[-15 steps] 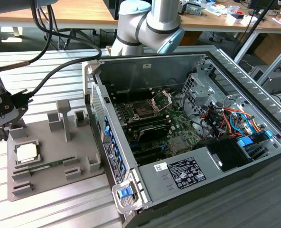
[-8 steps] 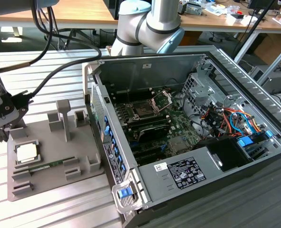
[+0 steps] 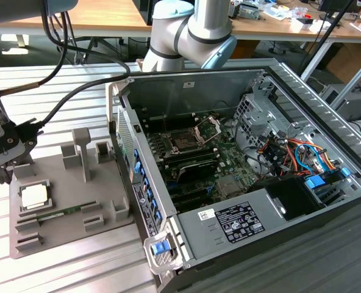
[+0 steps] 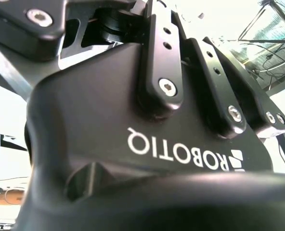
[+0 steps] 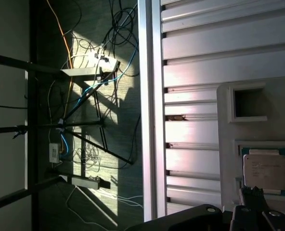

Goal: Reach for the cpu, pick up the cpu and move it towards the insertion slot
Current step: 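Pick up the cpu and move it towards the insertion slot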

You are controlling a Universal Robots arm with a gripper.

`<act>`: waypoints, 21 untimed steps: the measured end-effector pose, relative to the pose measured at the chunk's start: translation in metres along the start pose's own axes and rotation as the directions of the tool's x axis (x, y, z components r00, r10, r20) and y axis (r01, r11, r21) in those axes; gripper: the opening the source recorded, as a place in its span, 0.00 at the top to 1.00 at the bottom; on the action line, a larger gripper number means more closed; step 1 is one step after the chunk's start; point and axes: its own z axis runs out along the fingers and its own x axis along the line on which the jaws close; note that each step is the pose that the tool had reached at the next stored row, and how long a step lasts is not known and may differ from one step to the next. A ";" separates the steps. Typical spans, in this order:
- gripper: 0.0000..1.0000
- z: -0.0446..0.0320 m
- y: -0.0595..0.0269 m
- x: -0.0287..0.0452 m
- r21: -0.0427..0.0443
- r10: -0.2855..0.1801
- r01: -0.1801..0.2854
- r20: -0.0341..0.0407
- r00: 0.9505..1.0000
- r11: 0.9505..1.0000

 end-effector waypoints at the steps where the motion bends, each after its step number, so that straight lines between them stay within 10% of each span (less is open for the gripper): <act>1: 0.89 0.0004 0.0000 0.0000 0.001 0.000 0.000 0.000 1.000 1.000; 21: 0.89 0.0060 0.0001 0.0000 0.011 0.000 0.000 0.000 1.000 1.000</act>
